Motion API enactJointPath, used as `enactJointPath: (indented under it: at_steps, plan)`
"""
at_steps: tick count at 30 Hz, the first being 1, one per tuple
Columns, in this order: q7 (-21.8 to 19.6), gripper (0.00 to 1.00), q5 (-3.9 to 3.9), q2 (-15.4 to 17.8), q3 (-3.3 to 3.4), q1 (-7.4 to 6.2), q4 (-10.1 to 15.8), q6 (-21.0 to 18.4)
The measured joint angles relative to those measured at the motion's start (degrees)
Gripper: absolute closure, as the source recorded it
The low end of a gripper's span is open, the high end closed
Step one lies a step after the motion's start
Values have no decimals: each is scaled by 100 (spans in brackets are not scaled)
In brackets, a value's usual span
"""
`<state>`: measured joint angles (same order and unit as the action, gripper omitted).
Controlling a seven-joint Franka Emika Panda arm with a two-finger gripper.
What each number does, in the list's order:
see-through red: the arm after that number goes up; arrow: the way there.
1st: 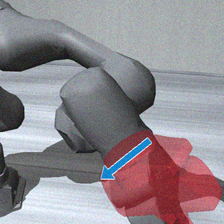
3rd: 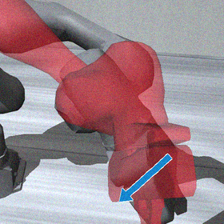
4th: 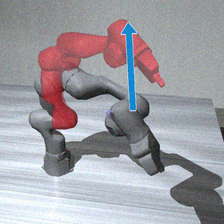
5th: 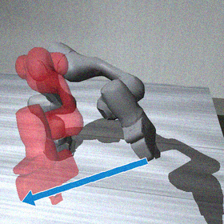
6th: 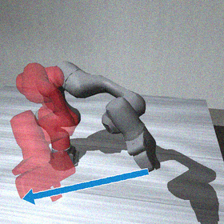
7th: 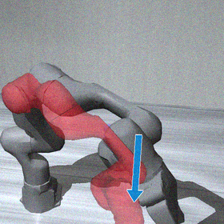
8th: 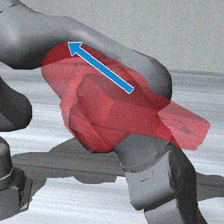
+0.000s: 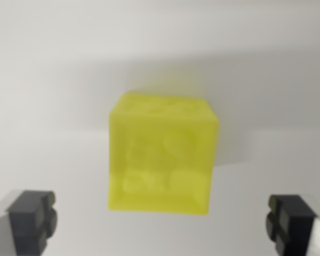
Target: Pick yellow cube
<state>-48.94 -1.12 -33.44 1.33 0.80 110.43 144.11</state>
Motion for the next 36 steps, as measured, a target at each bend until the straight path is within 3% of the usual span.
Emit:
enactJointPath:
  at_steps: [28, 36]
  plan:
    - [32, 0, -52, -831, 0, -16, -303, 497]
    - [36, 0, -57, -885, 0, -19, -328, 523]
